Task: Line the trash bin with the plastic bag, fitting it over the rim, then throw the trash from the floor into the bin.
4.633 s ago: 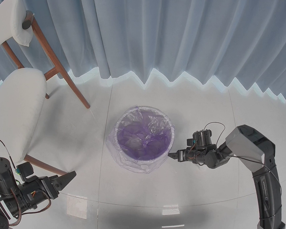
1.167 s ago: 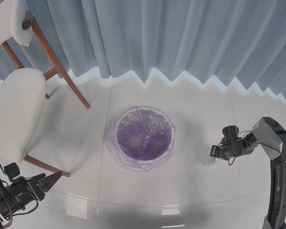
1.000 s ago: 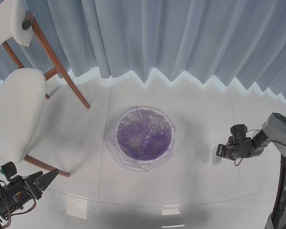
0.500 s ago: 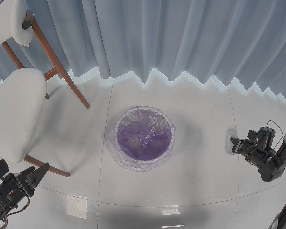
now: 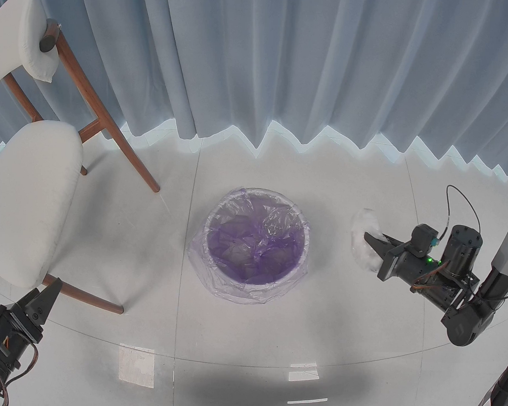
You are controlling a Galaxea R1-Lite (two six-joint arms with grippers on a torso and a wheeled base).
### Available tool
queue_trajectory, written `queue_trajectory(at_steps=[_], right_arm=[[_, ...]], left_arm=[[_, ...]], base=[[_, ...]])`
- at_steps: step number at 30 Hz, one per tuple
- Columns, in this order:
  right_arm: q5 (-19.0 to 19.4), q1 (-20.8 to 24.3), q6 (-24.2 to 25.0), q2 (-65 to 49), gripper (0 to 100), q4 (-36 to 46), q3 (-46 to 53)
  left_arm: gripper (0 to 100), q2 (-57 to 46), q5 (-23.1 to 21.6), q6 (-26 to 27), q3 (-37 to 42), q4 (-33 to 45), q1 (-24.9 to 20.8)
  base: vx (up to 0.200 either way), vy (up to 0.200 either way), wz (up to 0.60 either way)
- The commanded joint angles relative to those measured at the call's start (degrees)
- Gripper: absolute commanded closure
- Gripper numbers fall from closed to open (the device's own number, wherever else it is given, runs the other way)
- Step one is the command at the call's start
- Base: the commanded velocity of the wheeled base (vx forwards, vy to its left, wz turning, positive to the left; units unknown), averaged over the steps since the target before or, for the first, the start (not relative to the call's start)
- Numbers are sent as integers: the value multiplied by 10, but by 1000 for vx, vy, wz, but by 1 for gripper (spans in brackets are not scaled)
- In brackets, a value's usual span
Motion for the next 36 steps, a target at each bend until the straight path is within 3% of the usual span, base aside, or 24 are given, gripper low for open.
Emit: queue_trajectory(at_steps=[1, 20, 36], right_arm=[[10, 69, -14, 64, 100, -2, -73], [8, 152, -26, 220, 100, 56, -312], [3, 143, -49, 315, 100, 67, -425]], left_arm=[[0, -46, 7, 0, 10, 22, 19], [0, -53, 13, 1, 10, 42, 49], [0, -53, 15, 2, 10, 46, 55]], base=[[0, 0, 0], [0, 0, 0], [0, 0, 0]])
